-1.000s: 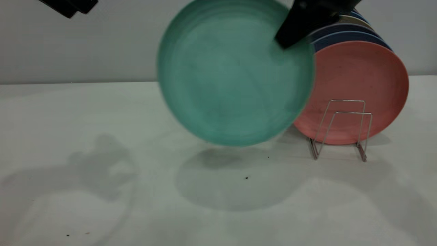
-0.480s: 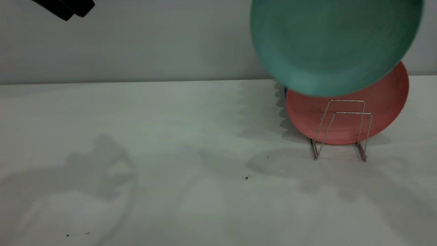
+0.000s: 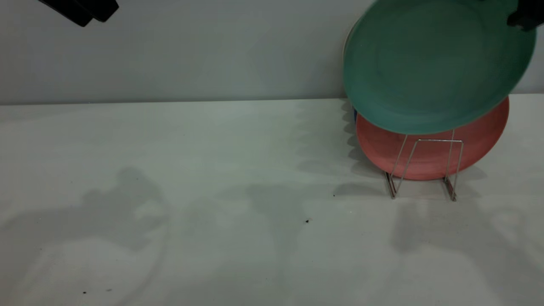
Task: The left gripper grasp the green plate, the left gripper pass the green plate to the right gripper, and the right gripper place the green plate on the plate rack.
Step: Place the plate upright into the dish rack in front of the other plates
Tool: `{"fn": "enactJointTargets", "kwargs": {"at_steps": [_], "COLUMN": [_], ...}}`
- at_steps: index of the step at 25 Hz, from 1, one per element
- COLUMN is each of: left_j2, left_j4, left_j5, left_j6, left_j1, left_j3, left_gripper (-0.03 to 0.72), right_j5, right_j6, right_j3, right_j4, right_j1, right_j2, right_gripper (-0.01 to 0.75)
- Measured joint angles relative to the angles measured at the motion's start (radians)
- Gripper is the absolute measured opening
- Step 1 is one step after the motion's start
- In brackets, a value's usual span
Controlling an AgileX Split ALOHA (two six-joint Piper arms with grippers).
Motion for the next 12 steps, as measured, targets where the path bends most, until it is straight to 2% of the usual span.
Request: {"fn": "enactJointTargets", "kwargs": {"at_steps": [12], "left_j2": [0.0], "left_j4": [0.0], "left_j5": [-0.003], "left_j6": [0.0], "left_j1": [0.0], "left_j3": [0.0], "left_gripper": [0.584], "right_j5": [-0.02], "right_j6": [0.006], "right_j3": [0.0], "right_j4": [0.026], "right_j1": [-0.05], "right_j2": [0.042], "right_gripper": [0.038]}}
